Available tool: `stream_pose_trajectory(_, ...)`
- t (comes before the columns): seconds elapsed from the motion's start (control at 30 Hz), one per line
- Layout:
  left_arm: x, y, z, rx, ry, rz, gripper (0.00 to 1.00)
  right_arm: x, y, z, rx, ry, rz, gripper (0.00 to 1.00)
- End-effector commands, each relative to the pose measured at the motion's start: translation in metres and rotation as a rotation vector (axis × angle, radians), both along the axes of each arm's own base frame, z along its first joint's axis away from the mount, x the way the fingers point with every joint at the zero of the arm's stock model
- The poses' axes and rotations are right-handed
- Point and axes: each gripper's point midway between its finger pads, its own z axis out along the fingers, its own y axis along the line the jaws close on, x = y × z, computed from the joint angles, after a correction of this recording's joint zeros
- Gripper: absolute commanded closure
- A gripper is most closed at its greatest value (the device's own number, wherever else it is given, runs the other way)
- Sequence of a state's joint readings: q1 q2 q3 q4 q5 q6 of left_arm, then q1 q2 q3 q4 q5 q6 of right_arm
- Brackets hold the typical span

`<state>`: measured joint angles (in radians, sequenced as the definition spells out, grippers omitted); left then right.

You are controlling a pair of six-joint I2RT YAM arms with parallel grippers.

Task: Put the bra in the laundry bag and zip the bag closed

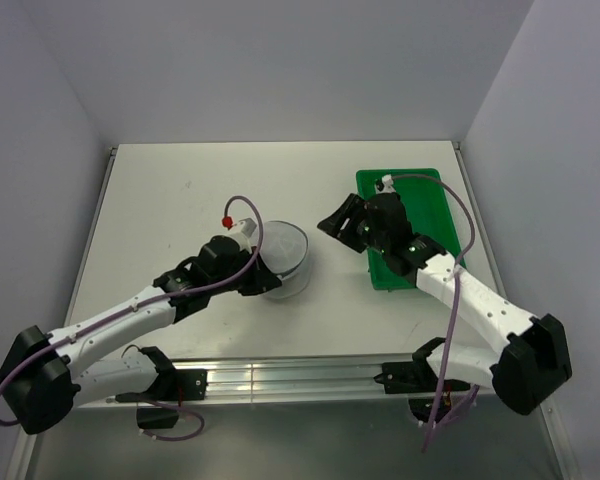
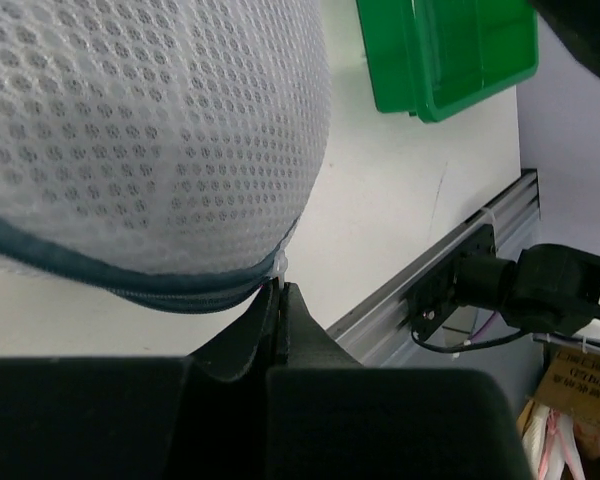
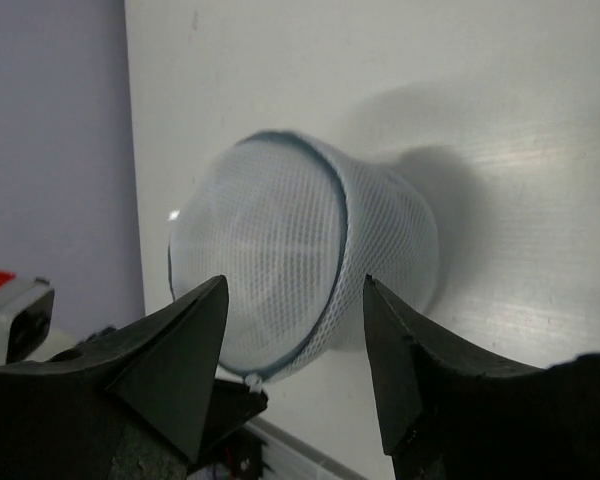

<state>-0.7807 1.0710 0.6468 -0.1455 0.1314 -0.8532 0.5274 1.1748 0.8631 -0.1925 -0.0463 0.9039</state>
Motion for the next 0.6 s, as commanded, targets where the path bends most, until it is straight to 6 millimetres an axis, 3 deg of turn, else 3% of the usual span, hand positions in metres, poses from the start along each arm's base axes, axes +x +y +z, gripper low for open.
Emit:
stream_pose_trajectory(0.0, 0.006, -0.030, 0.036, -0.110, -0.083, -0.058, 1.00, -0.031, 0.011, -0.004, 0.085, 0.035, 0.037, 0.36)
stream_pose_trajectory(0.23, 0.008, -0.054, 0.050, -0.188, -0.091, -0.103, 1.00, -0.069, 0.043, -0.017, 0.199, 0.089, 0.100, 0.37)
stream_pose_trajectory(0.57, 0.006, -0.063, 0.055, -0.210, -0.077, -0.132, 1.00, -0.070, 0.070, -0.034, 0.263, 0.146, 0.116, 0.38)
